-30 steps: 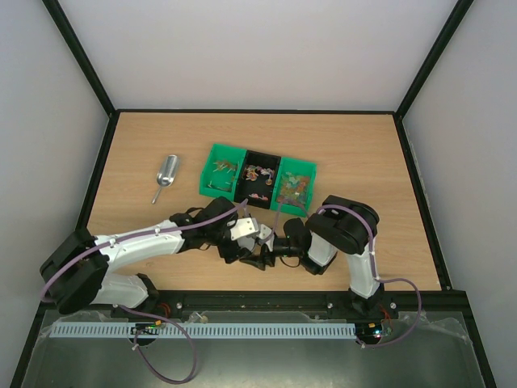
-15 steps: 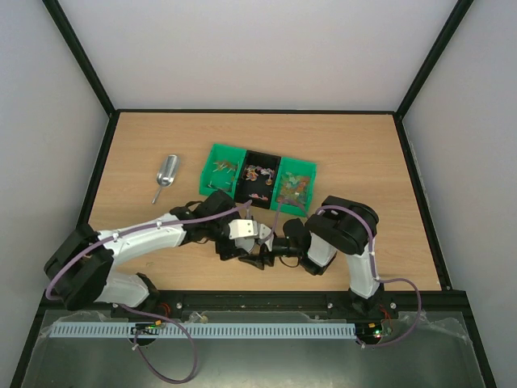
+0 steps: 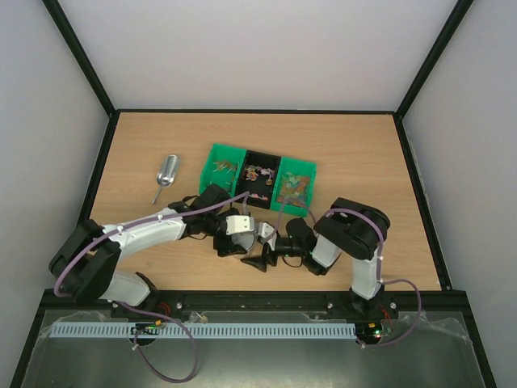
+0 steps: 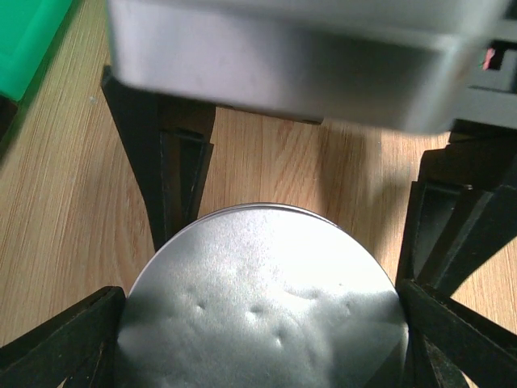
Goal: Pack the candies
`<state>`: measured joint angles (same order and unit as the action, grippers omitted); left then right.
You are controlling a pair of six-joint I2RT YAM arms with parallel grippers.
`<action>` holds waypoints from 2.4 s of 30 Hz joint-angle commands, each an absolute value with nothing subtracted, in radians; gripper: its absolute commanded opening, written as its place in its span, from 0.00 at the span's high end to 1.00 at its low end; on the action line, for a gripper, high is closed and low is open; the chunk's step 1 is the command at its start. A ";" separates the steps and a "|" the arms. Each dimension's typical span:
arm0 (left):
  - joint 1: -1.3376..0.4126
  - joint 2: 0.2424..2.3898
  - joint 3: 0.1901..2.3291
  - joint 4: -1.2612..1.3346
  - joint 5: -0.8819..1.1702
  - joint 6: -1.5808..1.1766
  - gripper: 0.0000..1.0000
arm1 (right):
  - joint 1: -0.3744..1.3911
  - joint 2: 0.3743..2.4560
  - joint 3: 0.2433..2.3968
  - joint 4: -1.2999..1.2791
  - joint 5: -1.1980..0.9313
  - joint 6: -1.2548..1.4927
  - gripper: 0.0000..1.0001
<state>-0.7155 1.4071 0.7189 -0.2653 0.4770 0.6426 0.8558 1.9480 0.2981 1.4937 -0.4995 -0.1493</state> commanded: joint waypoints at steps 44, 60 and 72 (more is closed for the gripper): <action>-0.578 1.224 0.904 -0.532 0.531 0.512 0.01 | 0.544 1.236 0.573 0.368 -0.728 -0.214 0.01; -0.475 1.259 1.150 -0.657 0.265 0.383 0.01 | 0.366 0.981 0.753 0.000 -0.462 -0.094 0.01; -0.206 1.186 1.016 -0.570 0.324 0.181 0.01 | 0.092 0.961 0.794 -0.130 -0.487 0.032 0.02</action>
